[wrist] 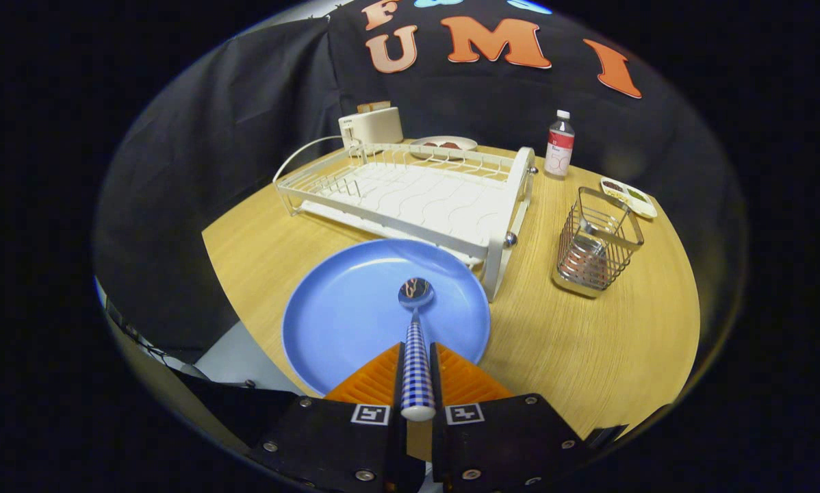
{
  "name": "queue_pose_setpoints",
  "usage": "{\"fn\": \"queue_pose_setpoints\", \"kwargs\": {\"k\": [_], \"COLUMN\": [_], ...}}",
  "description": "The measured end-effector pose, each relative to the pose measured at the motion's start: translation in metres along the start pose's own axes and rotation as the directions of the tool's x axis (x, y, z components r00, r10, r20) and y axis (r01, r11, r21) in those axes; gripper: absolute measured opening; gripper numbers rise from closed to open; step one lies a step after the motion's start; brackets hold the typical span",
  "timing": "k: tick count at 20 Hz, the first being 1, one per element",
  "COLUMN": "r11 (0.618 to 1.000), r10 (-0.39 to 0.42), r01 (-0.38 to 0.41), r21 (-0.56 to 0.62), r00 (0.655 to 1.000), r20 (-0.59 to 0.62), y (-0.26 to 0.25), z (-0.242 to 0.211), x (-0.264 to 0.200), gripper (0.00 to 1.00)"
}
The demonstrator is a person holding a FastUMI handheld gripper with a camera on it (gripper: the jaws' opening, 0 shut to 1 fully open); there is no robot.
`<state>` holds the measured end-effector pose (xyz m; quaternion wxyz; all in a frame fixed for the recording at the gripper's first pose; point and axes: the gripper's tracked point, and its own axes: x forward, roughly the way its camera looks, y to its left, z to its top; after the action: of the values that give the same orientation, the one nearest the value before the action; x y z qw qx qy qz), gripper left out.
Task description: Take the plate from the dish rack, then take the spoon from the basket and place it into the plate.
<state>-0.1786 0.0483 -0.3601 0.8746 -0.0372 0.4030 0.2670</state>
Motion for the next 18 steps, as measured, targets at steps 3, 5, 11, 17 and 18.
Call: {"fn": "queue_pose_setpoints", "kwargs": {"k": [3, 5, 11, 17, 18], "r11": [1.0, 1.0, 0.999, 0.997, 0.996], "r10": [-0.006, -0.016, -0.036, -0.078, -0.087], "r01": [0.006, 0.016, 0.036, 0.079, 0.087], "r21": [0.008, -0.005, 0.02, 0.022, 0.02], "r00": [1.0, 1.0, 0.999, 0.997, 0.996], "r20": [-0.009, -0.015, -0.032, -0.016, -0.009], "y": [0.001, 0.002, 0.003, 0.001, 0.001], "z": [-0.007, -0.007, -0.002, 0.016, 0.021], "x": [0.002, 0.005, 0.004, -0.007, -0.01], "gripper": [0.15, 0.15, 0.2, 0.28, 0.29]}}
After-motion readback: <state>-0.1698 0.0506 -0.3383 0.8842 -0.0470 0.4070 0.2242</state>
